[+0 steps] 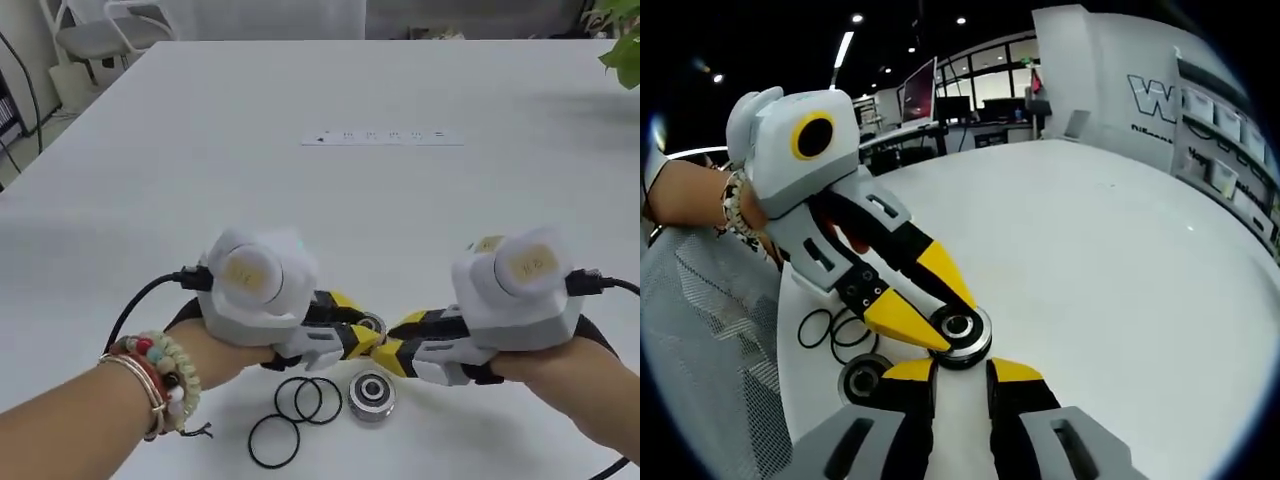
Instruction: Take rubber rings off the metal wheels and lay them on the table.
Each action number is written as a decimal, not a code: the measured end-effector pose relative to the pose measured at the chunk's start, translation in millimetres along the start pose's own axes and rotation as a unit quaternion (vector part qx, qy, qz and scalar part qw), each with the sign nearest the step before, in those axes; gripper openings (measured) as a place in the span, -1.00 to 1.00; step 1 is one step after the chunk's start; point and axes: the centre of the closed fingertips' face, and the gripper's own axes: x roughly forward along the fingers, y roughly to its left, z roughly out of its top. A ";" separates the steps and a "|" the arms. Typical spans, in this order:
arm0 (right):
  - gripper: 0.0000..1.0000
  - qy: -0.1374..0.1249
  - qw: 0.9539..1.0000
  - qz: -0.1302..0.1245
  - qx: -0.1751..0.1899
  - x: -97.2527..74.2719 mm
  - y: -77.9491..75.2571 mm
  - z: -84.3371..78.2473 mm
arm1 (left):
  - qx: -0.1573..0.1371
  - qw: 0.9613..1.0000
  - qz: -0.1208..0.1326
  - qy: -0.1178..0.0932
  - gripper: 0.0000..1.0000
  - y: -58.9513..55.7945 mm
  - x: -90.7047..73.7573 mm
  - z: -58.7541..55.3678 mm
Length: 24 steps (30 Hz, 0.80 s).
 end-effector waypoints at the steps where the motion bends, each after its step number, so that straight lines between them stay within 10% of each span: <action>1: -0.68 0.000 1.000 0.002 -0.005 0.4 1.3 -0.2 | -0.003 1.000 0.001 -0.002 -0.78 0.6 0.0 0.1; 16: -1.00 0.013 0.998 -0.011 -0.063 -1.5 -2.6 -0.7 | -0.003 1.000 0.014 -0.001 -0.83 2.1 -1.8 -3.4; 24: -1.00 0.008 1.000 -0.022 0.020 -3.5 -10.5 -1.8 | 0.006 1.000 0.011 -0.001 -0.84 -1.8 -3.0 -4.0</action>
